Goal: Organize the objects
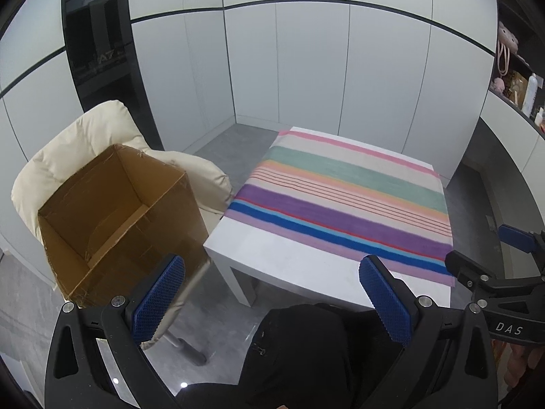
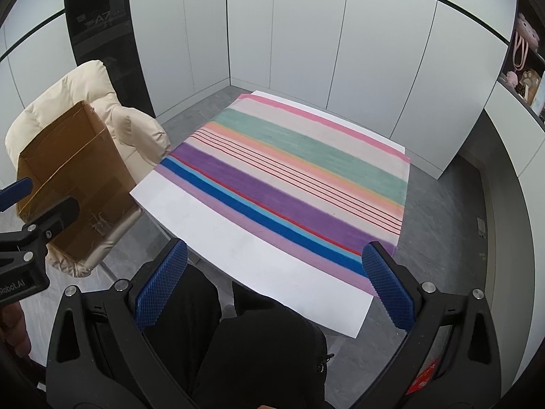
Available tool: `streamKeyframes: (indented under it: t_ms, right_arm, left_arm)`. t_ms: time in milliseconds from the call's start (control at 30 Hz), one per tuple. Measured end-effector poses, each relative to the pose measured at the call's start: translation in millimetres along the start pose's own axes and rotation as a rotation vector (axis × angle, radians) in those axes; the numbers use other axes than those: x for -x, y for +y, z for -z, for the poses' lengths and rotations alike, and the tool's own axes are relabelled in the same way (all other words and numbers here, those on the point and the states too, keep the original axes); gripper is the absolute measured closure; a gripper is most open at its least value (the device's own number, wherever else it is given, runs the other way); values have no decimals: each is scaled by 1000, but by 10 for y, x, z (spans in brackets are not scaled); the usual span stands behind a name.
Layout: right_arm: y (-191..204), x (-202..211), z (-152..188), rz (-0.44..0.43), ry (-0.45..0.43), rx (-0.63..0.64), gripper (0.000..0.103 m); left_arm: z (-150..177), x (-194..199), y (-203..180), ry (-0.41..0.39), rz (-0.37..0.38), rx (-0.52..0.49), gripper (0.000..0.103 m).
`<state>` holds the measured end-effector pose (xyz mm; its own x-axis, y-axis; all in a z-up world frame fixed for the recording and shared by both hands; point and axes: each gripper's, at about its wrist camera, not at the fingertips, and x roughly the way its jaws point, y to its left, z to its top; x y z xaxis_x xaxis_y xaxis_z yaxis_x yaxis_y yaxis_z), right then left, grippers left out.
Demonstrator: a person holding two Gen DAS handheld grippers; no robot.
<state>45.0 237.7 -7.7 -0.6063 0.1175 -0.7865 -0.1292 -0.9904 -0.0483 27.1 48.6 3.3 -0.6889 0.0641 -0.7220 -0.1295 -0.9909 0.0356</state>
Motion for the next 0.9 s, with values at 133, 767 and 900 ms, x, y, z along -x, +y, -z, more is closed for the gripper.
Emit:
streamKeyframes:
  t_ms: [133, 767, 900]
  right_arm:
    - [41, -3, 3, -6, 2, 5, 0]
    - [80, -37, -21, -14, 10, -8, 0]
    - [72, -34, -24, -14, 8, -12, 0]
  left_arm:
    - [6, 39, -21, -18, 10, -7, 0]
    - [27, 35, -109, -17, -13, -40, 0]
    - [35, 26, -123, -12, -6, -39, 0]
